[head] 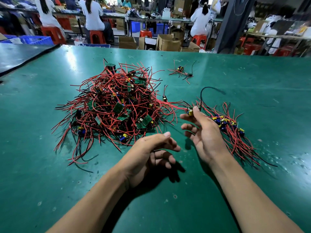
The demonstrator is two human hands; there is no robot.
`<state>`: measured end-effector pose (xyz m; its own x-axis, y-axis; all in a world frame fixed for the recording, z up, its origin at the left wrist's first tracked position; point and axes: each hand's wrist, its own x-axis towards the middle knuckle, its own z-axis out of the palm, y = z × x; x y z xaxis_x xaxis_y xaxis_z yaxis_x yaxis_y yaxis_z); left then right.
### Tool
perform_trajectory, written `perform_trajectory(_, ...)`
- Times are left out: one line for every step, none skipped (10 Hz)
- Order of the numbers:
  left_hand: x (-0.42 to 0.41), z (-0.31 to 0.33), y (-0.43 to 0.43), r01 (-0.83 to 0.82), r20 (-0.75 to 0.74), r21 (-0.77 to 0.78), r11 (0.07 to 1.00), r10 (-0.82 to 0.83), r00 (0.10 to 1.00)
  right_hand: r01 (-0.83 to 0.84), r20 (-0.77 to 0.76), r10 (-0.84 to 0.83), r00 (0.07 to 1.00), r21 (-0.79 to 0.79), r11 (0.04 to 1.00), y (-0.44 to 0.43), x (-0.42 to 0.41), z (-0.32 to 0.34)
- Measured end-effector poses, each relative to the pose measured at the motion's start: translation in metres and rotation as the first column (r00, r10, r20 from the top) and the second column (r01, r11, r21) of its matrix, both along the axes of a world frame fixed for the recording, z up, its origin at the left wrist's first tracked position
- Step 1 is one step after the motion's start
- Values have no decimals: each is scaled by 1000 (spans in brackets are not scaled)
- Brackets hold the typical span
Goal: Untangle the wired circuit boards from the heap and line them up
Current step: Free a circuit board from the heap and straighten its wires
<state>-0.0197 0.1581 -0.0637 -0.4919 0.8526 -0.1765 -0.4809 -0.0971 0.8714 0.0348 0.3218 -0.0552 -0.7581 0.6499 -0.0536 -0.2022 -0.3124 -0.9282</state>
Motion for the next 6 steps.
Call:
perform_trajectory(0,-1,1,-61,23,8,998,61,998,-98,-47,92,995,-148,984,0,3,4)
perform_trajectory(-1,-2,2,-83,53,26,996,81,995,-313,-124,295,947,-162,936,-1,9,7)
perform_trajectory(-1,-3,1,-65,66,30,997,63,996,-434,-76,428,900,-105,895,-3,12,9)
perform_trajectory(-7,-8,-1,-18,-30,-24,1000,17,999,-514,126,516,847,-52,856,-9,14,4)
perform_trajectory(-9,-6,-1,-3,-114,-65,998,-4,993,-569,162,572,804,-68,820,-16,14,2)
perform_trajectory(-10,-9,0,14,-145,-10,1000,-16,989,-620,35,628,777,-131,774,-20,13,3)
